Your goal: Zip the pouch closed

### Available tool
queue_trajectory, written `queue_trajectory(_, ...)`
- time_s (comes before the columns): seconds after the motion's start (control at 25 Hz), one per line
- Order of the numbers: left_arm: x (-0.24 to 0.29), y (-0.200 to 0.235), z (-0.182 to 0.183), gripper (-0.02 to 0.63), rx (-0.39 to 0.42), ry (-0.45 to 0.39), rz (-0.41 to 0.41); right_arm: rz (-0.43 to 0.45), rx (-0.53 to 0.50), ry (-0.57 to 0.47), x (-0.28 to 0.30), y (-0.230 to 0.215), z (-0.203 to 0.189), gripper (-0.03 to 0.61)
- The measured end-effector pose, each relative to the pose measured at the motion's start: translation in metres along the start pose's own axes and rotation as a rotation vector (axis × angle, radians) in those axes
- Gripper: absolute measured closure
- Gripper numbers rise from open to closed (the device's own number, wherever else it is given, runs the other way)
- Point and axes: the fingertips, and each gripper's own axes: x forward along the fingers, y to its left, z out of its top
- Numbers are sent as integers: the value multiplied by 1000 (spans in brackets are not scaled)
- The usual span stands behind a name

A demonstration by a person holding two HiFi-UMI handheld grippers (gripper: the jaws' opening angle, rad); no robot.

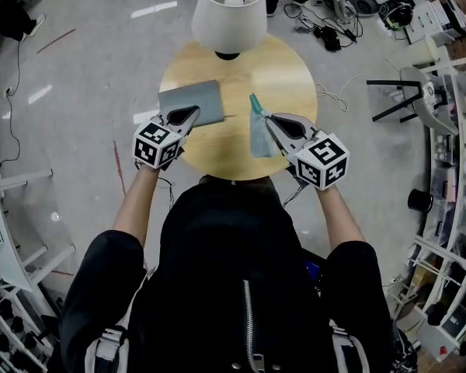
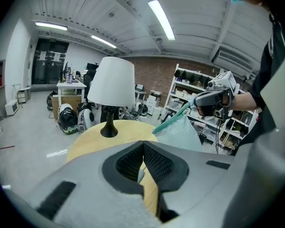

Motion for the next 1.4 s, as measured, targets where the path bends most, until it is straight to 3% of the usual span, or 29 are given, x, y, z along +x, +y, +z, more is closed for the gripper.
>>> queue_trajectory(0.28, -3, -4, 29, 611, 41, -73, 17, -25, 12, -38, 0, -6, 7, 569)
queue_trajectory(0.84, -31, -22, 137, 611, 127, -294, 32, -137, -6, -183, -20, -27, 53, 569)
queue_trajectory(1.4, -31, -26, 142, 611, 138, -310, 20, -192, -59, -259, -24, -23, 68, 571)
